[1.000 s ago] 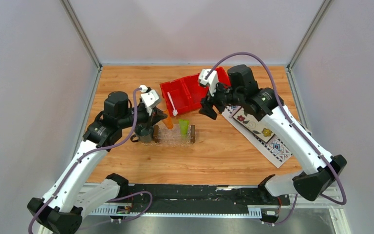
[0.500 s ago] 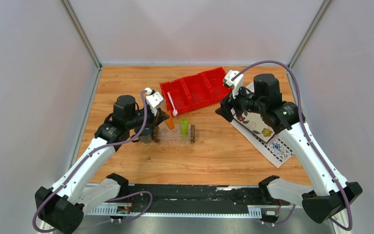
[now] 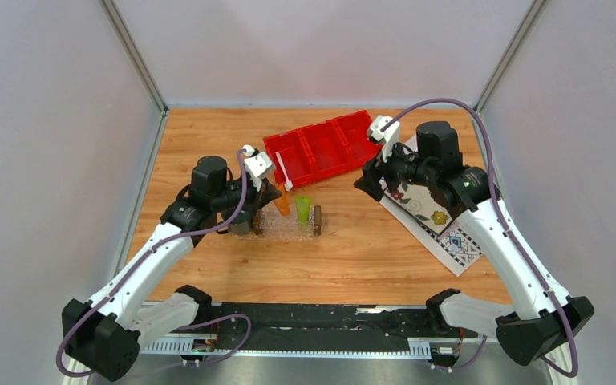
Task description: Prepare toiletry sets of a toothbrush and toothpaste on the tray
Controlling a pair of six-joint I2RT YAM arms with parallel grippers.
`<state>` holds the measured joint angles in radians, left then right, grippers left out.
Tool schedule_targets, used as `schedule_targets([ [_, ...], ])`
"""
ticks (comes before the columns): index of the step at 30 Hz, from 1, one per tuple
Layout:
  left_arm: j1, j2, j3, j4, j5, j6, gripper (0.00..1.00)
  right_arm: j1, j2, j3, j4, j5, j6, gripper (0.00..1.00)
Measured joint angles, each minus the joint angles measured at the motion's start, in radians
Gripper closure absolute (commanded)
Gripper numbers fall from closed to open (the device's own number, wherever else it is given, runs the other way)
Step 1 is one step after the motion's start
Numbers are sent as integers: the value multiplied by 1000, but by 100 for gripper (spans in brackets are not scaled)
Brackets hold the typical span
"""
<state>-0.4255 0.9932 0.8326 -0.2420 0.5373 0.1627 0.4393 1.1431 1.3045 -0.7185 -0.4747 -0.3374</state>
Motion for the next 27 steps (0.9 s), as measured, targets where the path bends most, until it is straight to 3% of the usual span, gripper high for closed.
schedule_targets([
  [27,0,68,-11,0,34,3,100,-2,21,0,16,-7,12,28],
])
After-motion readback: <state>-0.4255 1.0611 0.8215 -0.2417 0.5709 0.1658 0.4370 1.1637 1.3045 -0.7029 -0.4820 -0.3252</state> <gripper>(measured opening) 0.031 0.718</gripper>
